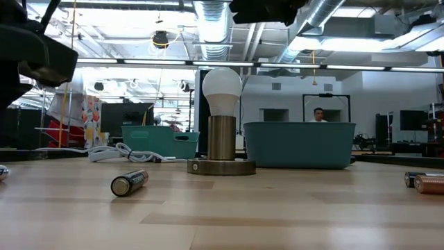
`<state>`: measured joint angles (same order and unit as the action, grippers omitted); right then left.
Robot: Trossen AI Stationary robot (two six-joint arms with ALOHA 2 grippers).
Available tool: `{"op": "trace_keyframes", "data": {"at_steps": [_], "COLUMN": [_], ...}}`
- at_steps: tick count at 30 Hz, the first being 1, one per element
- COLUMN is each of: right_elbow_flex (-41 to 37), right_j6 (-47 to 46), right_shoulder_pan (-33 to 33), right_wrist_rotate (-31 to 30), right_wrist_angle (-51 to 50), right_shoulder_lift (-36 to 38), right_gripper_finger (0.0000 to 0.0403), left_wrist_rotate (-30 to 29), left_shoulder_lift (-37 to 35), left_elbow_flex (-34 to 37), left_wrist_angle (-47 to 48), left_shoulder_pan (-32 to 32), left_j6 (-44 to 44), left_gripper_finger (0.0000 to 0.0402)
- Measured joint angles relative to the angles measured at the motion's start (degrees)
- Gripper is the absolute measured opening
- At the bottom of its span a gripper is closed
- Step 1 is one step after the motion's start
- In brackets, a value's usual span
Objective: Sort batteries
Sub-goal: Put the silver battery into the green bin
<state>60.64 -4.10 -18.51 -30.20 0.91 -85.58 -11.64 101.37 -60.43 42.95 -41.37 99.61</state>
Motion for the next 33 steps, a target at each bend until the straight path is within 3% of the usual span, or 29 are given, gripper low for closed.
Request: {"op": "trace_keyframes", "data": {"at_steps": [8, 17, 33], "right_elbow_flex": [0.0, 0.0, 0.0], "right_j6": [0.0, 0.0, 0.0], "right_shoulder_pan": [-0.3, -0.2, -0.2], "right_wrist_rotate": [-0.1, -0.5, -0.6], "right_wrist_angle": [0.0, 0.0, 0.0], "right_shoulder_lift": [0.0, 0.0, 0.0], "right_gripper_finger": [0.0198, 0.0198, 0.0198], "left_wrist_rotate": [-0.3, -0.1, -5.1], "left_shoulder_lift": [-0.4, -0.2, -0.2], "left_elbow_flex": [4.0, 4.4, 4.4], "left_wrist_angle": [-5.1, -4.3, -2.6], "left_shoulder_pan": [-0.7, -0.7, -0.8], "left_j6": [0.2, -1.9, -9.0], "left_gripper_finger": [0.0112, 0.0058, 0.0043]}}
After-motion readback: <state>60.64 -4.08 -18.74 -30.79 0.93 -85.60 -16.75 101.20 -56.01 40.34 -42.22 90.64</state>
